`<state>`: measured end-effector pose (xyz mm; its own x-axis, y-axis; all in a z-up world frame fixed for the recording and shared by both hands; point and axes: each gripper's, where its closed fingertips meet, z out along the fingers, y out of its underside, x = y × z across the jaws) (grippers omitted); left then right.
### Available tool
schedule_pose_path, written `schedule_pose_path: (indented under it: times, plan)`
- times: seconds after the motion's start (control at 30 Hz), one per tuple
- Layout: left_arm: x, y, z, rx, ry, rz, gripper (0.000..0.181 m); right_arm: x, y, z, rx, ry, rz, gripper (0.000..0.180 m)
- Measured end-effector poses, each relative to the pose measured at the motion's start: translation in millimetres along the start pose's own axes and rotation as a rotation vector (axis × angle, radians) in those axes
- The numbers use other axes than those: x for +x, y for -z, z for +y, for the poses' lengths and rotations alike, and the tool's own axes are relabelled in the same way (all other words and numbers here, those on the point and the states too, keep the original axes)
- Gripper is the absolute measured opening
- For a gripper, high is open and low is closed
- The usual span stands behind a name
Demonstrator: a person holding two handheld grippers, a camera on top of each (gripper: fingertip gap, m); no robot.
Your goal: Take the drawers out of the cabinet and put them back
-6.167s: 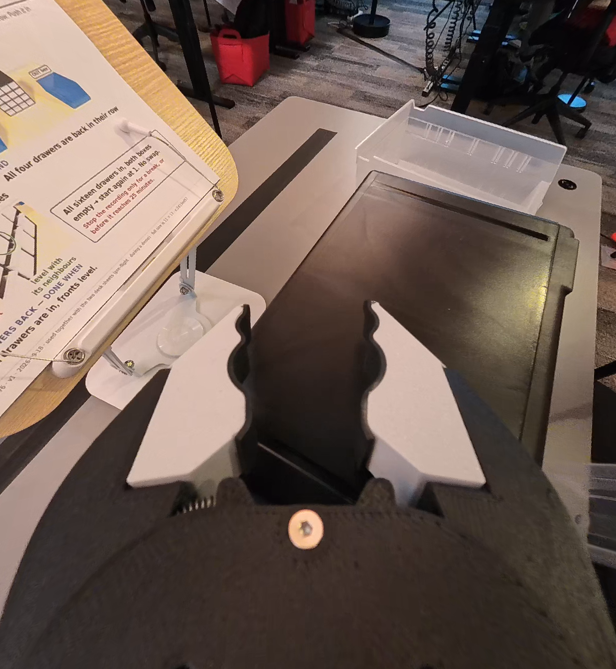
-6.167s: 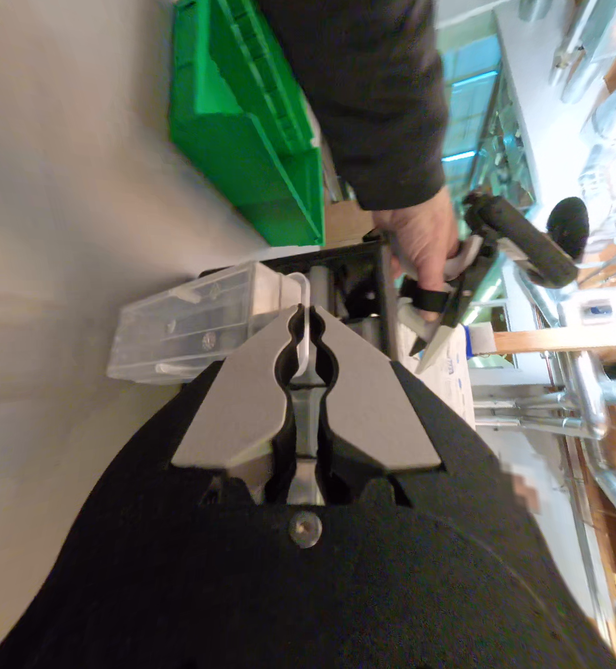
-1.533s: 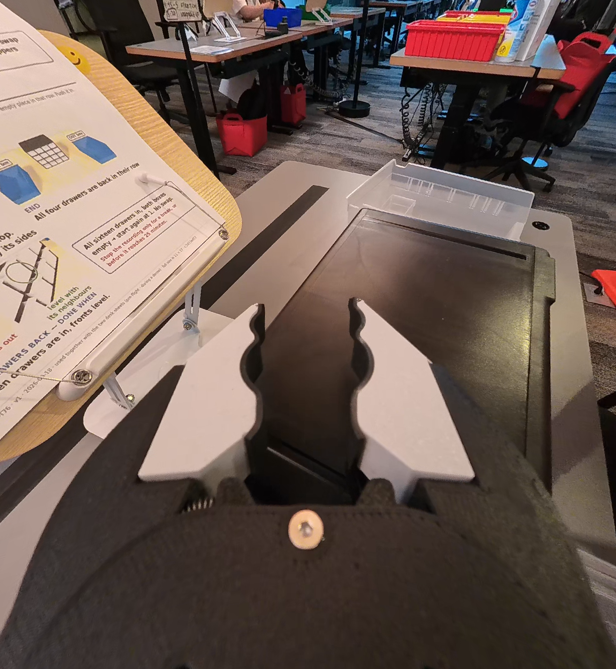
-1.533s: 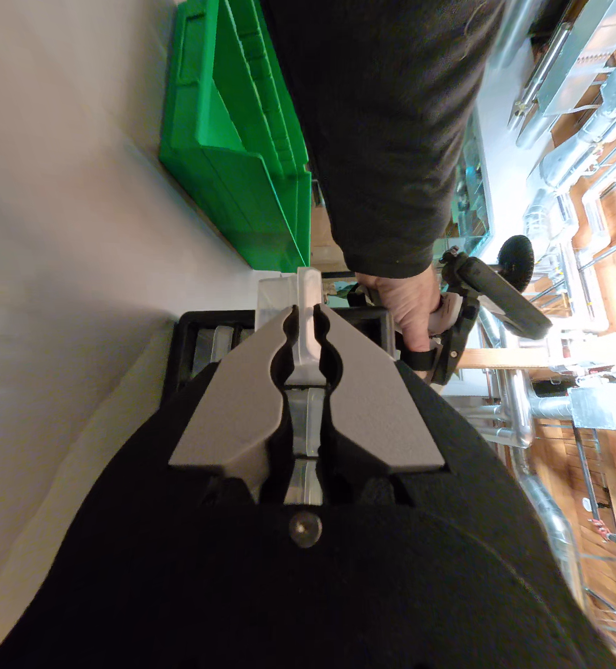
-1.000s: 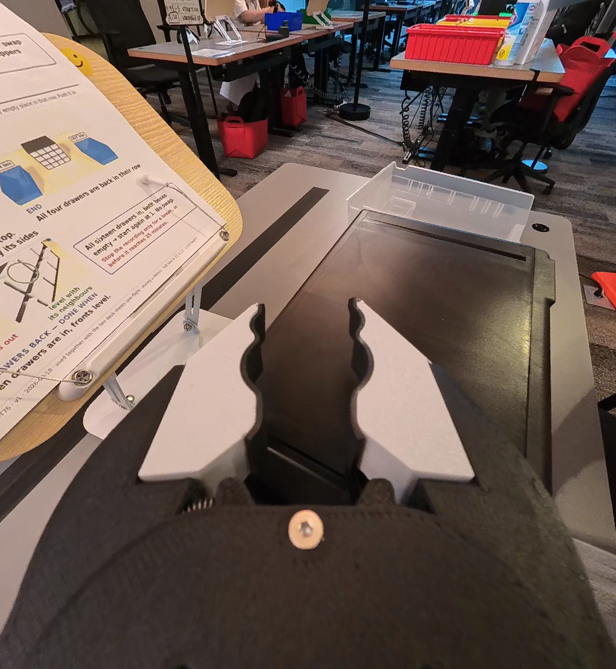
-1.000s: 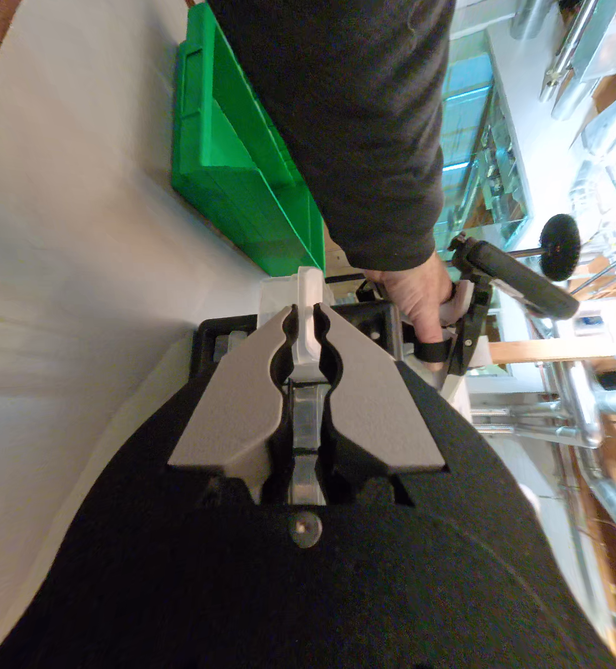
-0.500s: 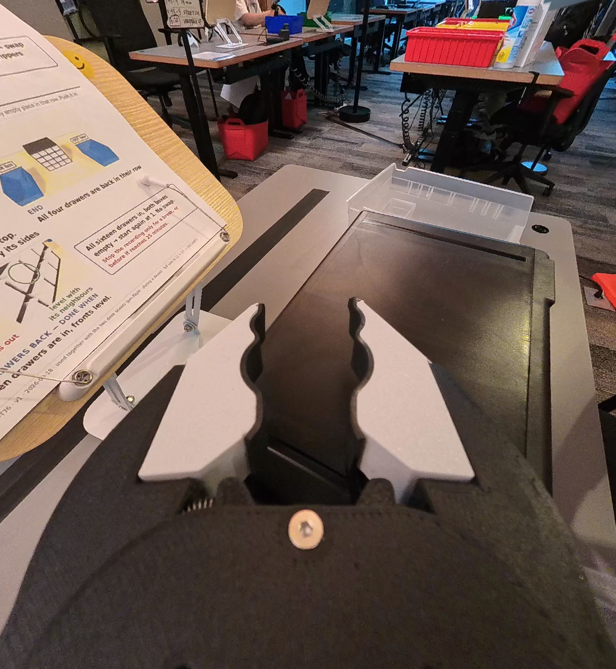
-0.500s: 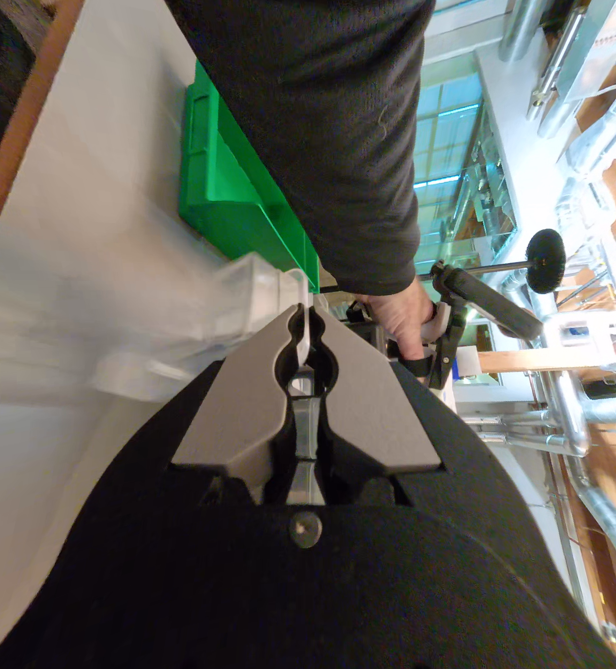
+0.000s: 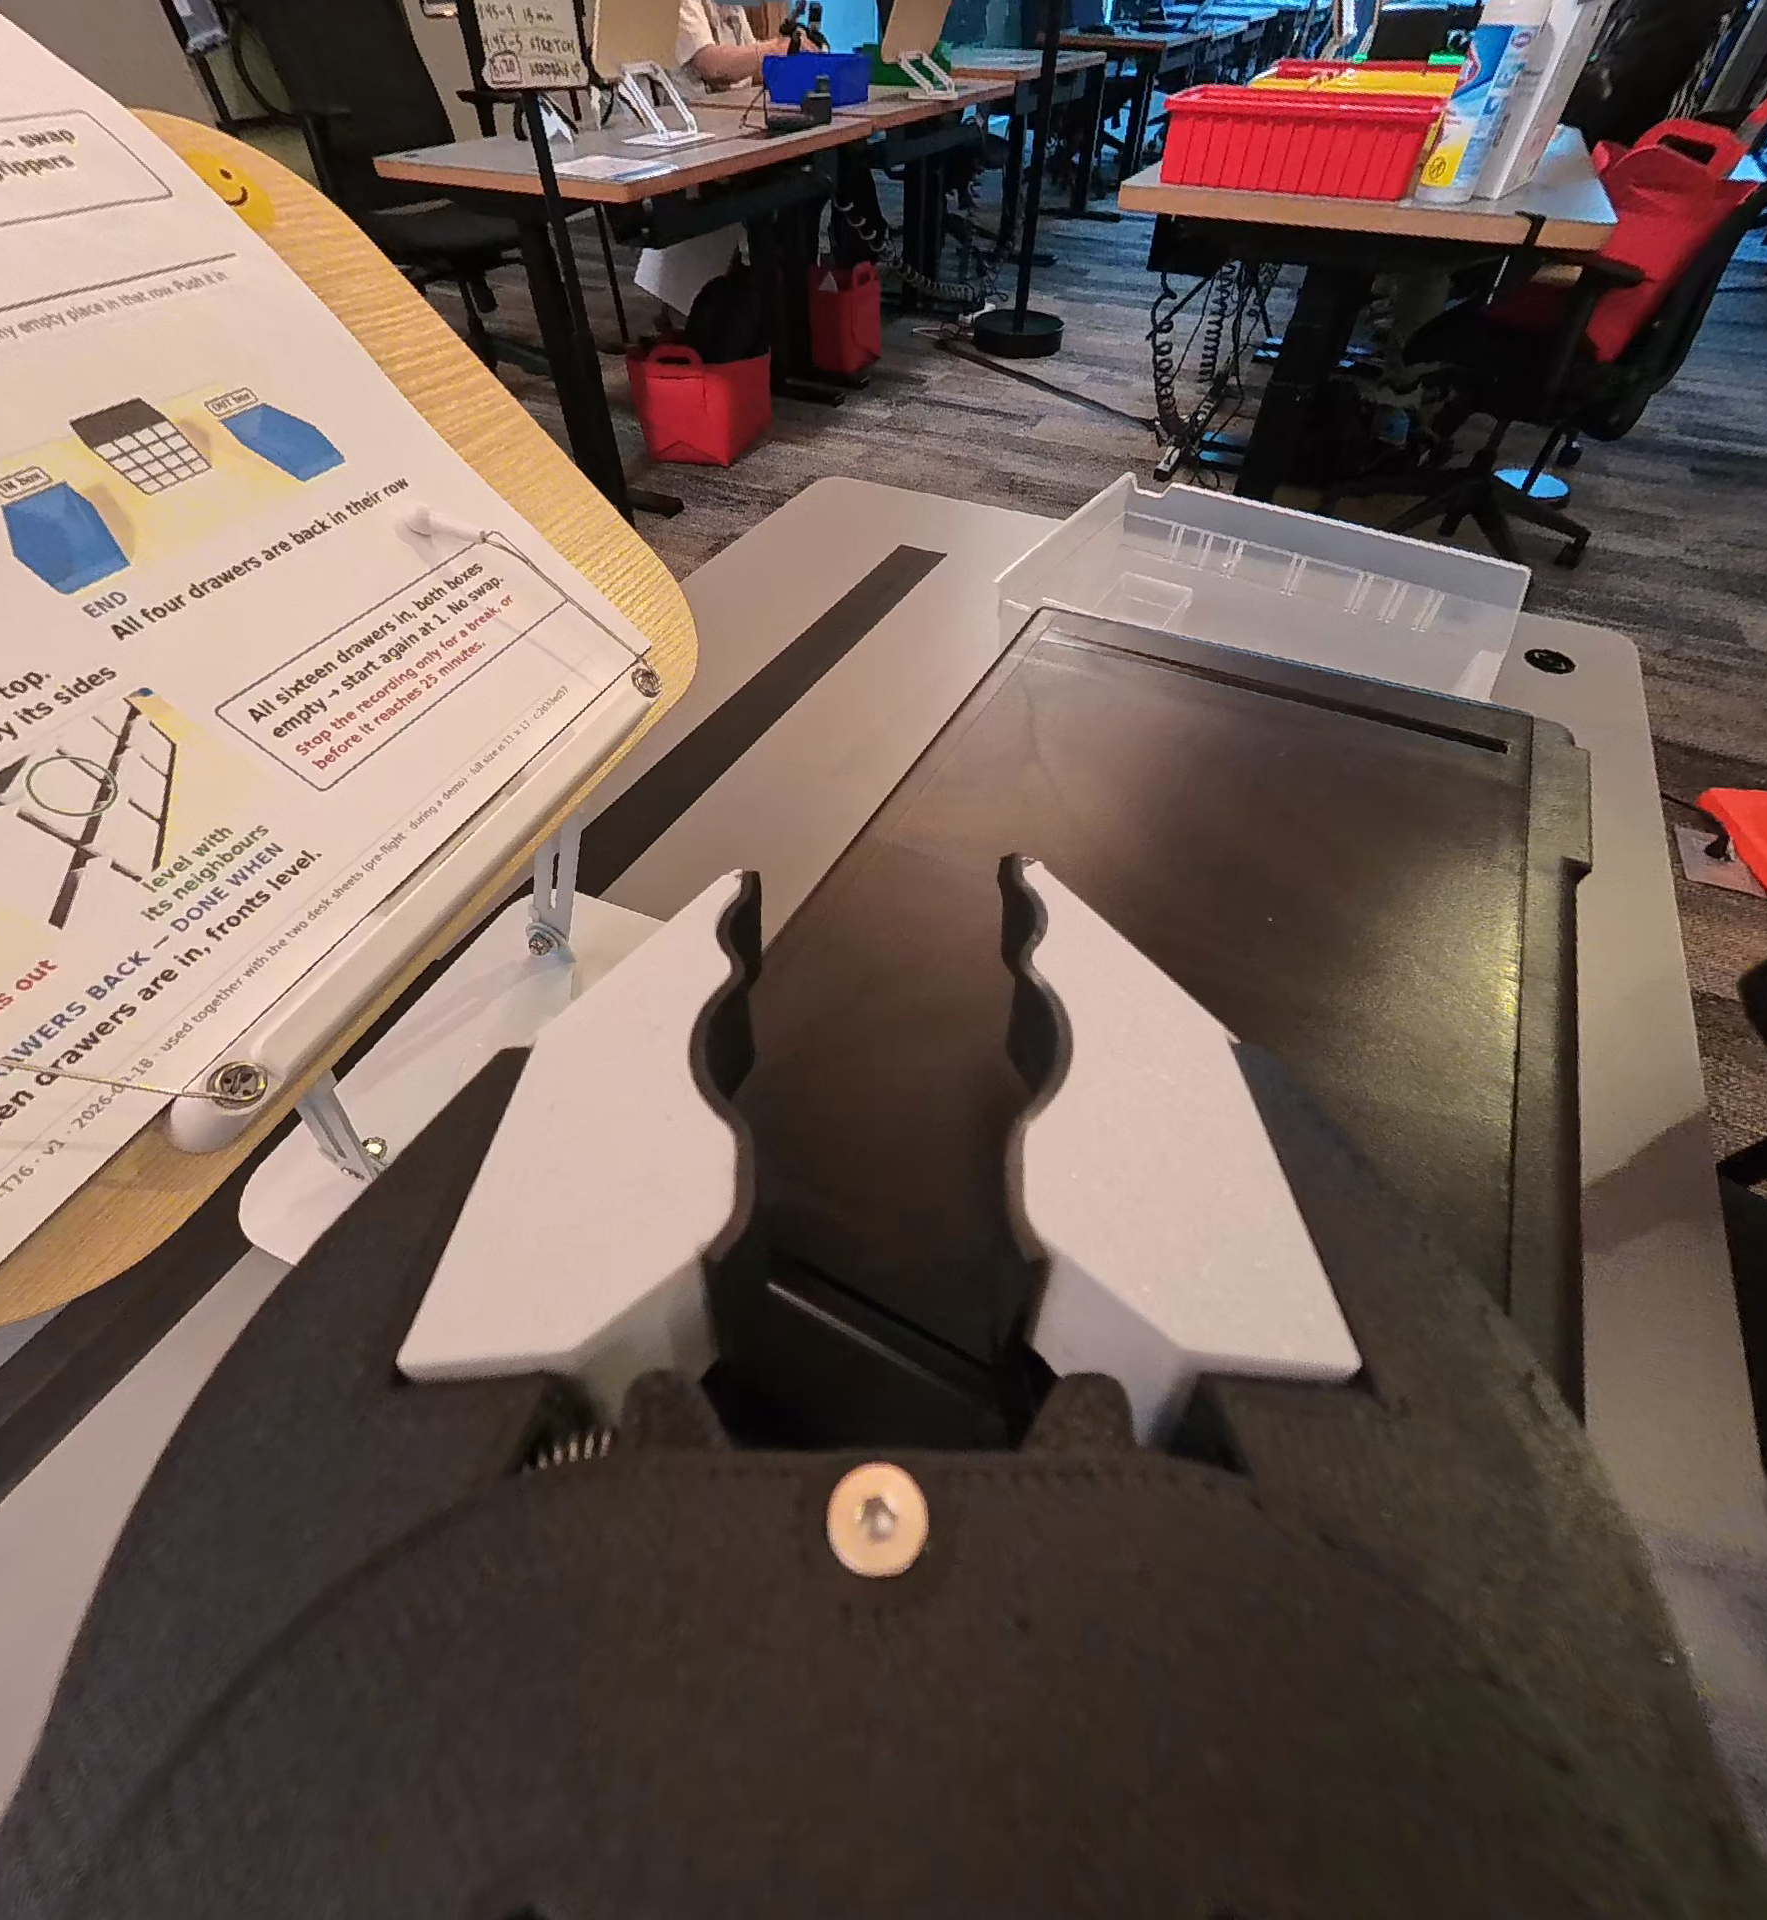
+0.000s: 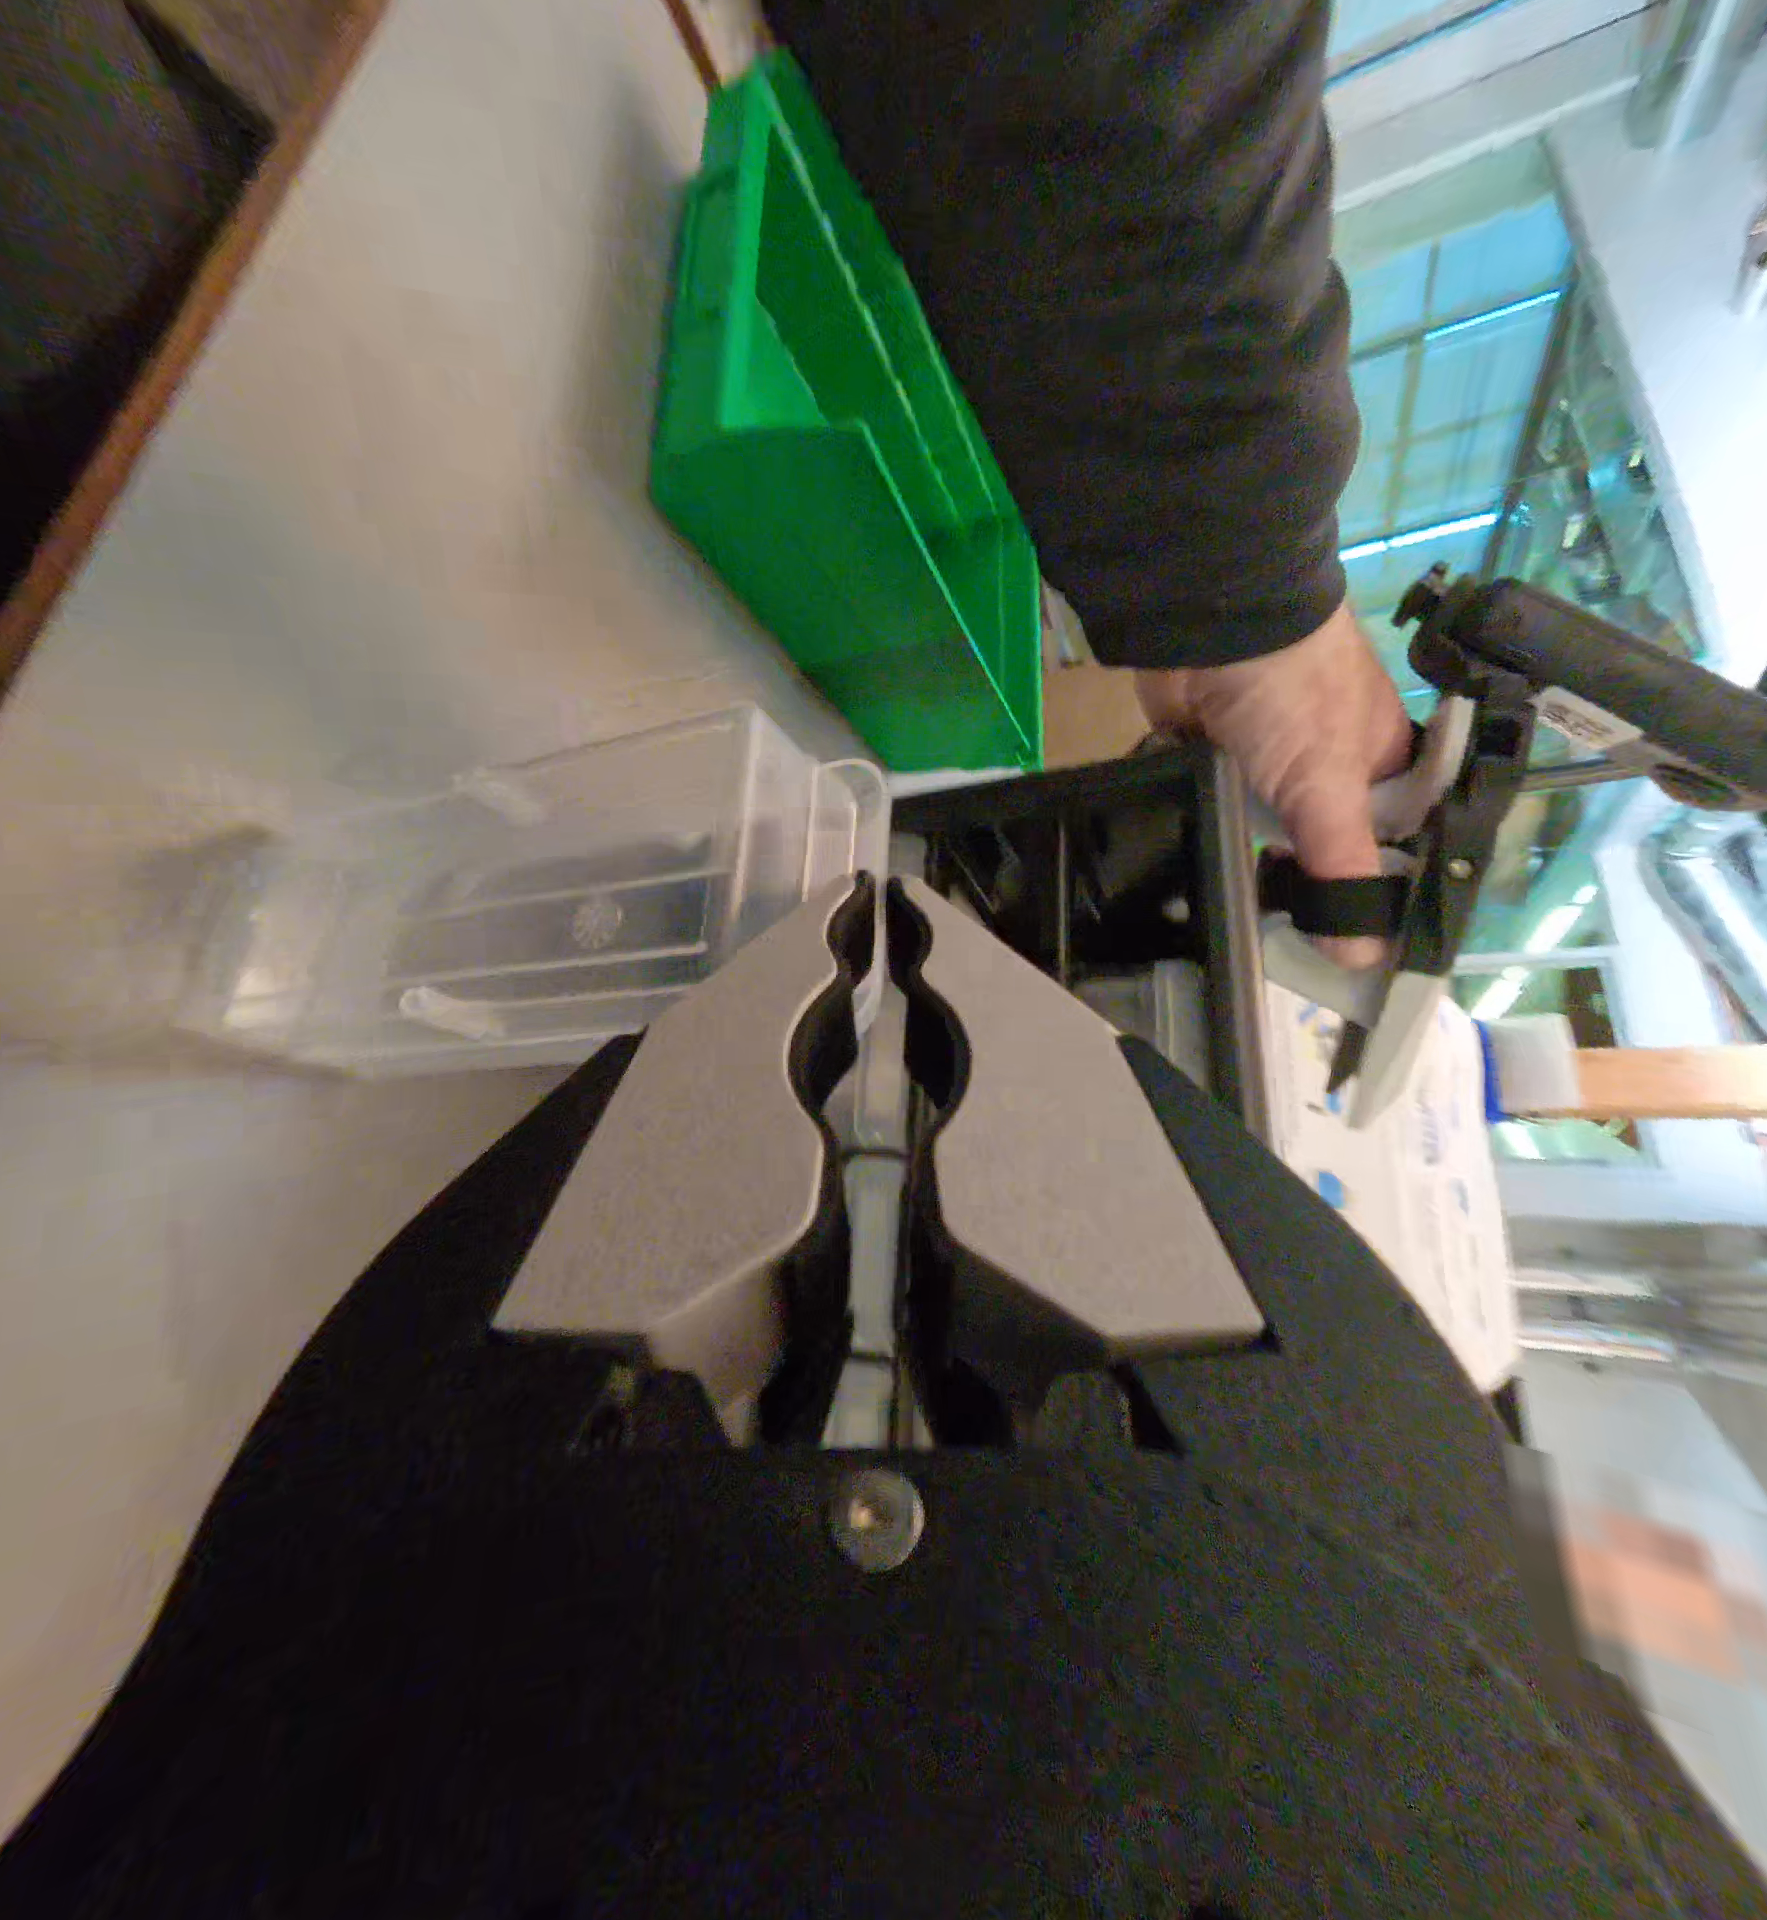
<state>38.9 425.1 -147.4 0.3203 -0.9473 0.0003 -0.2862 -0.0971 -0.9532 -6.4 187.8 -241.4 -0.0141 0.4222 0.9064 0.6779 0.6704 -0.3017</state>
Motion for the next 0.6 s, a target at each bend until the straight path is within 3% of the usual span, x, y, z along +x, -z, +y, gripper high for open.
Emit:
schedule_pose_path:
  times: [0.4,0.6]
  plan:
    - [0,0,0,0.007,-0.001,0.0,0.046,2,41,41,-0.167,0.298,0.072,0.0]
    - [0,1,0,0.007,-0.002,0.001,0.045,3,77,77,-0.264,0.256,0.096,0.0]
